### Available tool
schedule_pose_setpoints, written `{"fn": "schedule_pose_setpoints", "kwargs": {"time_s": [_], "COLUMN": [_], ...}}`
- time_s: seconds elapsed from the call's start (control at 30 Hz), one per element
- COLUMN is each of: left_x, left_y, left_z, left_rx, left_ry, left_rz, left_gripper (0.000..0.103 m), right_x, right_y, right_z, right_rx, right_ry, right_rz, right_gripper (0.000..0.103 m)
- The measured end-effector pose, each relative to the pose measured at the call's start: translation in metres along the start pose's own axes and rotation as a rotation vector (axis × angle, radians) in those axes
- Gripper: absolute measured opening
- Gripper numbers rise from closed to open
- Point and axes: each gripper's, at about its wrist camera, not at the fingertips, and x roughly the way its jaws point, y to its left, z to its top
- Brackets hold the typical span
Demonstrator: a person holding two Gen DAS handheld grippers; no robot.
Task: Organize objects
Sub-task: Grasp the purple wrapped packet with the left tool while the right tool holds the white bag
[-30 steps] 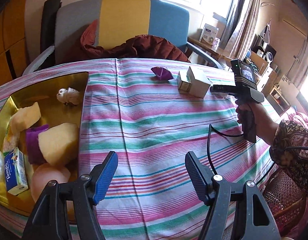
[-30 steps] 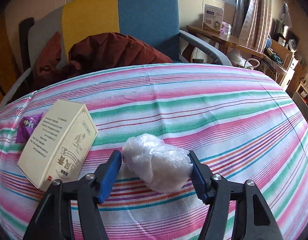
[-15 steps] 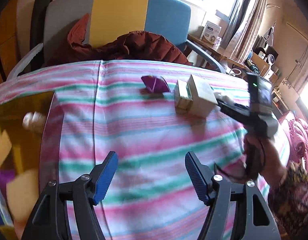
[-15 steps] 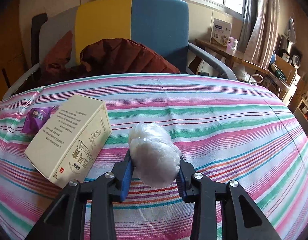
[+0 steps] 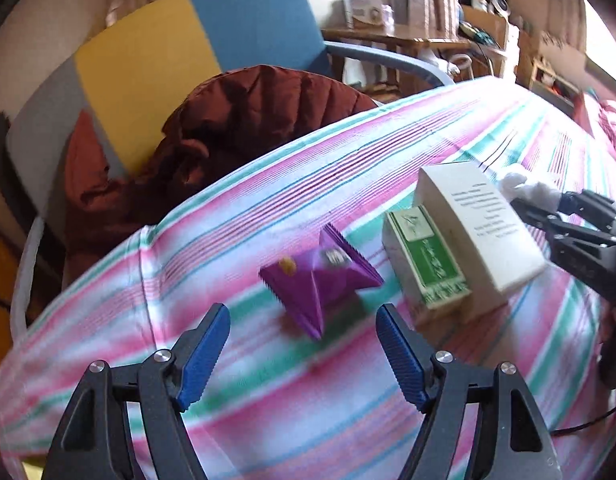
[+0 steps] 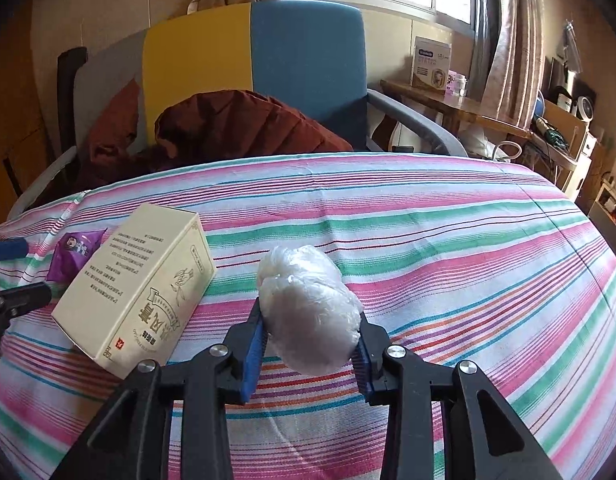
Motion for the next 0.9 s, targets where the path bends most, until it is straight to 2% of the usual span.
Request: {"fn": "schedule_pose_setpoints", "kwargs": {"time_s": [0.1, 0.17, 0.3, 0.4, 0.5, 0.6, 0.73, 0.9], "left_x": [0.016, 0.022, 0.031, 0.037, 0.033, 0.029, 0.022, 0.012], "left_y": [-0.002, -0.002, -0.001, 0.001, 0.009, 0.012, 0.004, 0.005], "left_z": [0.011, 0.015, 0.020, 0.014, 0.006, -0.002, -0.011, -0.037], "left_rx": [0.101, 0.129, 0.077, -0.001, -0.109, -0.174, -0.156, -0.199], "left_ry": [0.035, 0.044, 0.051, 0.044, -0.028, -0.072, -0.093, -0.119], "left_rz": [-0.019, -0.053, -0.153, -0.171, -0.149, -0.120, -0.073, -0.008], "left_gripper": [0.077, 0.077, 0.077, 0.074, 0.062, 0.053, 0.052, 0.052], "right_x": [0.002, 0.003, 0.005, 0.007, 0.006, 0.006, 0.004, -0.001], "right_y": [-0.003, -0.006, -0.011, -0.015, -0.018, -0.017, -0.015, -0.012], "right_z": [0.000, -0.001, -0.002, -0.002, -0.002, -0.002, -0.002, -0.001], "right_rx": [0.018, 0.033, 0.060, 0.077, 0.091, 0.094, 0.085, 0.070], "right_ry": [0.007, 0.012, 0.023, 0.028, 0.027, 0.027, 0.018, -0.006], "right_rz": [0.007, 0.007, 0.011, 0.016, 0.013, 0.010, 0.002, -0.010], "right_gripper": [0.038, 0.038, 0.038, 0.038, 0.038, 0.038, 0.038, 0.038]}}
